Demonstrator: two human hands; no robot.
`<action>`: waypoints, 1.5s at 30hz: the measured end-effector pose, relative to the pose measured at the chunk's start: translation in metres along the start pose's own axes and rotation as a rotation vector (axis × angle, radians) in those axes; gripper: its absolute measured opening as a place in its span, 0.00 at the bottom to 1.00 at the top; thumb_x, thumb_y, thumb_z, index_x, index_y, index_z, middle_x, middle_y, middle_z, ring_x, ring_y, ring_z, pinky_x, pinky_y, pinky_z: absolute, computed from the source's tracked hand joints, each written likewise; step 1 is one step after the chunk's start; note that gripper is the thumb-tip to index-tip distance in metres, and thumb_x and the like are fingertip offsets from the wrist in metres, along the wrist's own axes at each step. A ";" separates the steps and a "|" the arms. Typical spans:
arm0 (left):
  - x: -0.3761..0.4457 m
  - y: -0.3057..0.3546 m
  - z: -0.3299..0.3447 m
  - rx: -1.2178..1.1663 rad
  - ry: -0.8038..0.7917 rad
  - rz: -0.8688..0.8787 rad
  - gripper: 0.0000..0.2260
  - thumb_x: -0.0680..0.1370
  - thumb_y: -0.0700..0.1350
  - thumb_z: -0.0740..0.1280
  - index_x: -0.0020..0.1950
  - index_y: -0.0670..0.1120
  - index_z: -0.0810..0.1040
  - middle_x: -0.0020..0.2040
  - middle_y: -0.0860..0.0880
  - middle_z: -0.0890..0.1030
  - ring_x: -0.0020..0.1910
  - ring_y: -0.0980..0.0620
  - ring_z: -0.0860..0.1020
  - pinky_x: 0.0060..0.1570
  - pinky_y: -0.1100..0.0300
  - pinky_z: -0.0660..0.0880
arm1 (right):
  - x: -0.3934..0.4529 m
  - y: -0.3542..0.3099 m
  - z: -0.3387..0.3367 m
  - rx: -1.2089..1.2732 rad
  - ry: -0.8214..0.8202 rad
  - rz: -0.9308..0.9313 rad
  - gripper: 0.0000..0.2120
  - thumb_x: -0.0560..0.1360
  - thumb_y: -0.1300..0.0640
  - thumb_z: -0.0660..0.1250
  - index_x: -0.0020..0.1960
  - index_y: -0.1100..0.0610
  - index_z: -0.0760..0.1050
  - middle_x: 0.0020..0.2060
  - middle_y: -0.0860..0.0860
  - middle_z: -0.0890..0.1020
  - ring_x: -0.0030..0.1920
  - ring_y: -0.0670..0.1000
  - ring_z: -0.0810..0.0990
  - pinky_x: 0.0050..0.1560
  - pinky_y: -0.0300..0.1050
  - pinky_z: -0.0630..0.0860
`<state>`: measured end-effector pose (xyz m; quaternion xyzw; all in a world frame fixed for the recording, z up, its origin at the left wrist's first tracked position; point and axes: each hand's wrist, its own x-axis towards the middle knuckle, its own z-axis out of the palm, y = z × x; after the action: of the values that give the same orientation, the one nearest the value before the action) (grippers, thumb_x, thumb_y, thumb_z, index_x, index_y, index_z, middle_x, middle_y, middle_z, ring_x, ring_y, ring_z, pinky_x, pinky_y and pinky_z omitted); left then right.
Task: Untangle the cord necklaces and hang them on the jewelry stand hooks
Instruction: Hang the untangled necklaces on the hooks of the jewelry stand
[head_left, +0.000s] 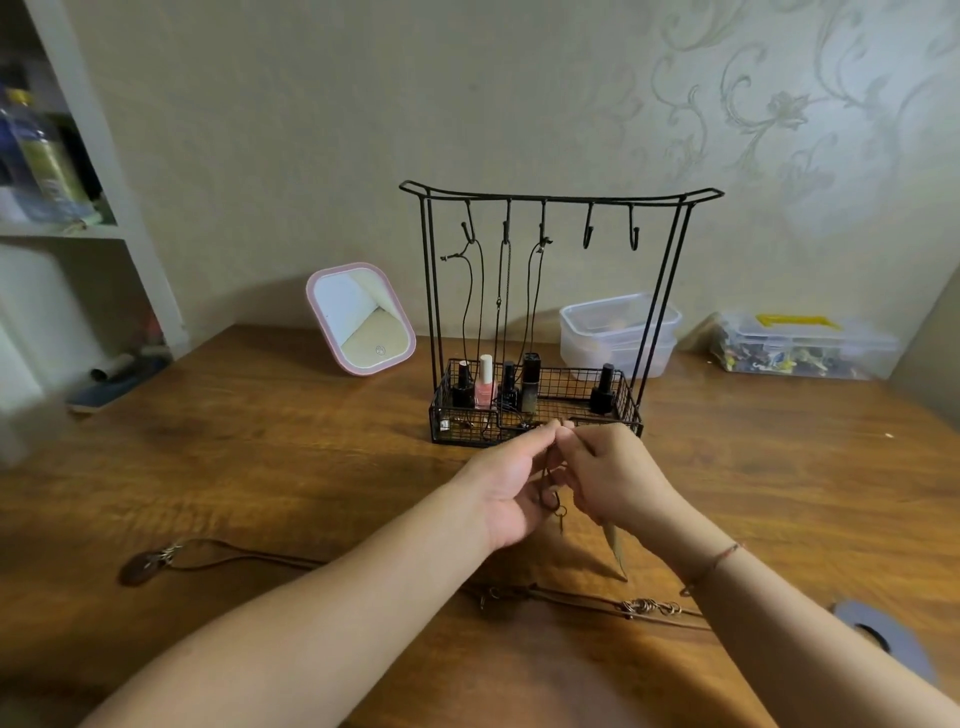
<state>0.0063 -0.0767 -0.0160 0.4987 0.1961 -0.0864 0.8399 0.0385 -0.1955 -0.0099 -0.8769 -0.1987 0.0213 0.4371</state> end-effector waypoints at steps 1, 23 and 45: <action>0.001 0.001 0.000 -0.006 -0.027 0.036 0.09 0.81 0.48 0.66 0.47 0.48 0.86 0.40 0.48 0.81 0.38 0.51 0.72 0.35 0.59 0.64 | -0.001 0.001 0.000 0.073 0.004 -0.027 0.23 0.84 0.52 0.59 0.31 0.57 0.72 0.21 0.47 0.74 0.20 0.45 0.70 0.26 0.40 0.68; -0.033 0.103 -0.007 0.718 -0.351 0.228 0.08 0.83 0.43 0.62 0.47 0.41 0.77 0.27 0.54 0.65 0.24 0.59 0.61 0.24 0.67 0.60 | 0.014 0.007 -0.024 0.871 -0.288 -0.374 0.17 0.72 0.55 0.75 0.56 0.58 0.74 0.32 0.56 0.78 0.34 0.56 0.77 0.43 0.55 0.76; 0.000 0.036 -0.033 0.644 -0.394 0.277 0.15 0.85 0.53 0.55 0.42 0.46 0.69 0.30 0.53 0.65 0.27 0.56 0.59 0.26 0.63 0.57 | 0.128 -0.132 -0.134 -0.403 0.272 -0.373 0.09 0.78 0.53 0.68 0.48 0.56 0.84 0.35 0.55 0.82 0.36 0.55 0.81 0.42 0.43 0.78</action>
<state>0.0109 -0.0306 -0.0009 0.7318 -0.0751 -0.1235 0.6660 0.1413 -0.1788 0.1927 -0.8891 -0.2963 -0.2166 0.2734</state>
